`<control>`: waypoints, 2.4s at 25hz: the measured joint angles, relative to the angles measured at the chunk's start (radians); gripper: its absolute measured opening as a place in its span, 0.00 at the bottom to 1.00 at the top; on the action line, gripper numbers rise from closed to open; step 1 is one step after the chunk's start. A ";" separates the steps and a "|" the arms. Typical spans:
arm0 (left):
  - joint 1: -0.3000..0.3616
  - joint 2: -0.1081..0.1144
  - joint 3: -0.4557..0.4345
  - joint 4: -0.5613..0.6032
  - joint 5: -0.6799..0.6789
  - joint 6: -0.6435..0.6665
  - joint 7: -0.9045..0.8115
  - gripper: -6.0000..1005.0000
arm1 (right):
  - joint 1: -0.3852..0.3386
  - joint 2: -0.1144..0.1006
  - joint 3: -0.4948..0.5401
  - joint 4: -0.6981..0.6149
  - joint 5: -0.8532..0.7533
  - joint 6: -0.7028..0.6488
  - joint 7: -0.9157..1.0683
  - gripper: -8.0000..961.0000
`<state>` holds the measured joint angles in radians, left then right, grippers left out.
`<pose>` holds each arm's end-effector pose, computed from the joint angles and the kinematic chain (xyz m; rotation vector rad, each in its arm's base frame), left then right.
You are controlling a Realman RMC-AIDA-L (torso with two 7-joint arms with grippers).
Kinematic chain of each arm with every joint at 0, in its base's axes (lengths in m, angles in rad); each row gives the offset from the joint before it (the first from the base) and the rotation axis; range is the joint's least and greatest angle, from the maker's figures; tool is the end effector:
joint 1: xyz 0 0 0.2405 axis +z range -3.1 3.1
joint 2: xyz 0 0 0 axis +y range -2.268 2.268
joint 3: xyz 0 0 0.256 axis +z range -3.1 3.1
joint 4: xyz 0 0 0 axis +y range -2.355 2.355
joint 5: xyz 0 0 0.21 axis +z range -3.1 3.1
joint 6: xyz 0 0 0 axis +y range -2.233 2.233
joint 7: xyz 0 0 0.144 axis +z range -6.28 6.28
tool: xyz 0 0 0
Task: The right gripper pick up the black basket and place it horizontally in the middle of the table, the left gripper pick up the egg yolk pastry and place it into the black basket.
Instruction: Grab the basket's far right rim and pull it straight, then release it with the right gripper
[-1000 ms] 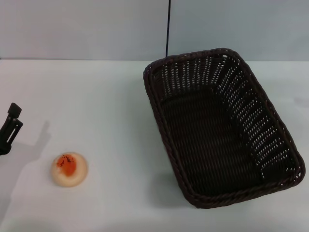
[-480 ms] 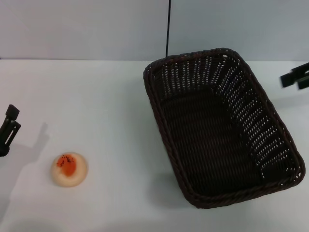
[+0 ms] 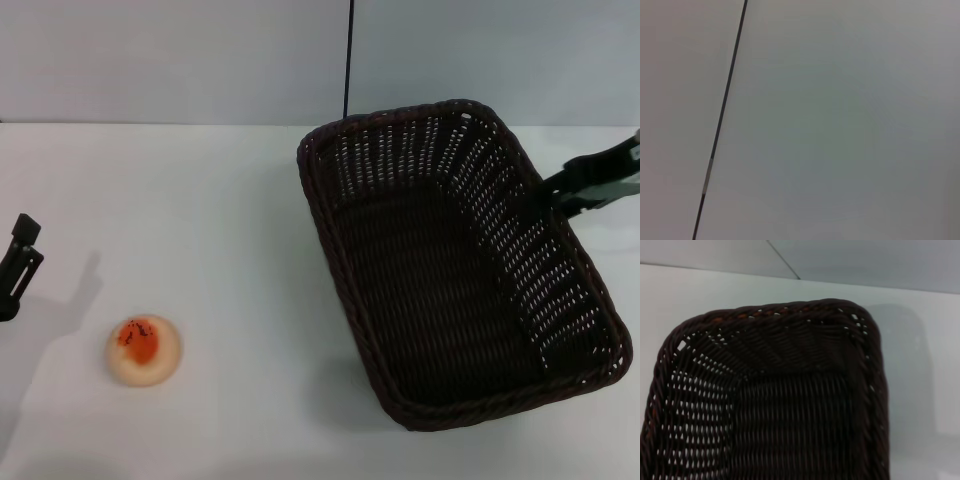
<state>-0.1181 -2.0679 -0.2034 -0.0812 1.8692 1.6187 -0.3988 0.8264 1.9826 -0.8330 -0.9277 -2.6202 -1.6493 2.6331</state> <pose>-0.3659 0.1909 -0.0025 -1.5774 -0.6256 -0.9184 0.2145 0.3960 0.0540 -2.3682 1.6044 -0.2015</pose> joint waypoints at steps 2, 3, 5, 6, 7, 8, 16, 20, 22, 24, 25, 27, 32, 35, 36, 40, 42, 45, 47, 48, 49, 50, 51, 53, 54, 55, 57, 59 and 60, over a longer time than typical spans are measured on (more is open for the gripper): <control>0.001 0.000 0.000 0.000 0.000 0.000 0.000 0.82 | 0.009 0.004 -0.001 0.034 0.005 0.030 -0.003 0.65; 0.001 0.000 0.000 0.000 -0.001 0.000 0.001 0.82 | 0.014 0.005 -0.001 0.055 0.006 0.046 -0.006 0.65; 0.002 0.000 -0.002 0.000 -0.002 0.000 0.001 0.82 | 0.024 0.011 -0.001 0.097 0.008 0.074 -0.015 0.64; 0.002 0.000 -0.002 0.000 -0.002 0.000 0.001 0.82 | 0.031 0.018 -0.003 0.127 0.008 0.097 -0.023 0.64; -0.003 0.000 -0.004 0.000 -0.003 -0.002 0.001 0.82 | 0.032 0.021 -0.005 0.131 0.008 0.106 -0.027 0.64; -0.003 0.000 -0.004 0.000 -0.003 -0.002 0.001 0.82 | 0.032 0.024 -0.007 0.135 0.008 0.113 -0.029 0.63; -0.006 0.003 -0.010 0.007 -0.006 0.001 0.000 0.81 | 0.024 0.041 -0.014 0.120 0.001 0.129 -0.044 0.61; -0.007 0.003 -0.012 0.007 -0.007 0.001 -0.001 0.81 | 0.016 0.041 -0.015 0.097 0.000 0.118 -0.044 0.48; -0.009 0.003 -0.013 0.010 -0.007 -0.001 -0.001 0.81 | 0.013 0.042 -0.020 0.075 0.000 0.106 -0.044 0.33; -0.009 0.003 -0.013 0.011 -0.007 -0.001 -0.001 0.81 | 0.009 0.045 -0.034 0.051 0.000 0.093 -0.044 0.27; -0.009 0.003 -0.013 0.012 -0.007 -0.001 -0.002 0.81 | 0.007 0.046 -0.043 0.035 -0.001 0.086 -0.044 0.24; -0.009 0.004 -0.013 0.012 -0.007 0.000 -0.004 0.81 | 0.005 0.047 -0.052 0.007 0.002 0.071 -0.046 0.18; -0.002 0.005 -0.025 0.012 -0.007 0.001 -0.005 0.81 | 0.021 0.044 -0.063 -0.054 0.039 0.006 -0.152 0.18; 0.001 0.004 -0.025 0.009 -0.007 0.013 -0.007 0.81 | 0.043 0.040 -0.095 -0.086 0.041 -0.038 -0.229 0.18; 0.001 0.004 -0.025 0.009 -0.007 0.013 -0.007 0.81 | 0.054 0.035 -0.129 -0.104 0.038 -0.046 -0.264 0.18; 0.006 0.002 -0.025 0.004 -0.007 0.028 -0.007 0.81 | 0.068 0.034 -0.168 -0.133 0.038 -0.048 -0.357 0.18; 0.008 0.001 -0.025 0.002 -0.007 0.032 -0.007 0.81 | 0.080 0.040 -0.184 -0.145 0.039 -0.045 -0.439 0.17; 0.022 0.000 -0.025 -0.015 -0.007 0.044 -0.007 0.81 | 0.099 0.054 -0.204 -0.149 0.043 -0.020 -0.527 0.17; 0.032 -0.001 -0.025 -0.023 -0.007 0.049 -0.006 0.80 | 0.107 0.072 -0.211 -0.155 0.046 0.006 -0.580 0.17; 0.039 -0.001 -0.025 -0.028 -0.007 0.051 -0.006 0.80 | 0.108 0.080 -0.220 -0.160 0.048 0.020 -0.608 0.17; 0.041 -0.001 -0.025 -0.031 -0.007 0.052 -0.006 0.80 | 0.108 0.089 -0.234 -0.165 0.053 0.034 -0.631 0.17; 0.046 -0.001 -0.025 -0.037 -0.007 0.053 -0.006 0.80 | 0.108 0.092 -0.263 -0.166 0.066 0.050 -0.645 0.17; 0.051 -0.001 -0.025 -0.043 -0.007 0.054 -0.005 0.80 | 0.105 0.094 -0.320 -0.165 0.105 0.084 -0.662 0.17; 0.058 -0.001 -0.026 -0.050 -0.007 0.055 -0.002 0.80 | 0.103 0.094 -0.346 -0.161 0.128 0.101 -0.673 0.18; 0.062 -0.001 -0.028 -0.051 -0.007 0.056 -0.001 0.80 | 0.101 0.094 -0.367 -0.157 0.151 0.116 -0.684 0.18; 0.064 -0.001 -0.029 -0.051 -0.007 0.056 -0.001 0.80 | 0.100 0.094 -0.384 -0.151 0.168 0.127 -0.693 0.19; 0.067 -0.001 -0.030 -0.051 -0.007 0.057 -0.002 0.80 | 0.100 0.094 -0.410 -0.129 0.197 0.147 -0.696 0.20; 0.071 -0.002 -0.031 -0.051 -0.007 0.058 -0.005 0.80 | 0.106 0.094 -0.420 -0.102 0.215 0.161 -0.695 0.21; 0.074 -0.002 -0.031 -0.051 -0.007 0.059 -0.005 0.80 | 0.108 0.095 -0.422 -0.086 0.224 0.166 -0.695 0.22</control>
<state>-0.0443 -2.0697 -0.2346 -0.1320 1.8622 1.6778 -0.4040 0.9346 2.0774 -1.2550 -1.0138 -2.3959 -1.4835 1.9379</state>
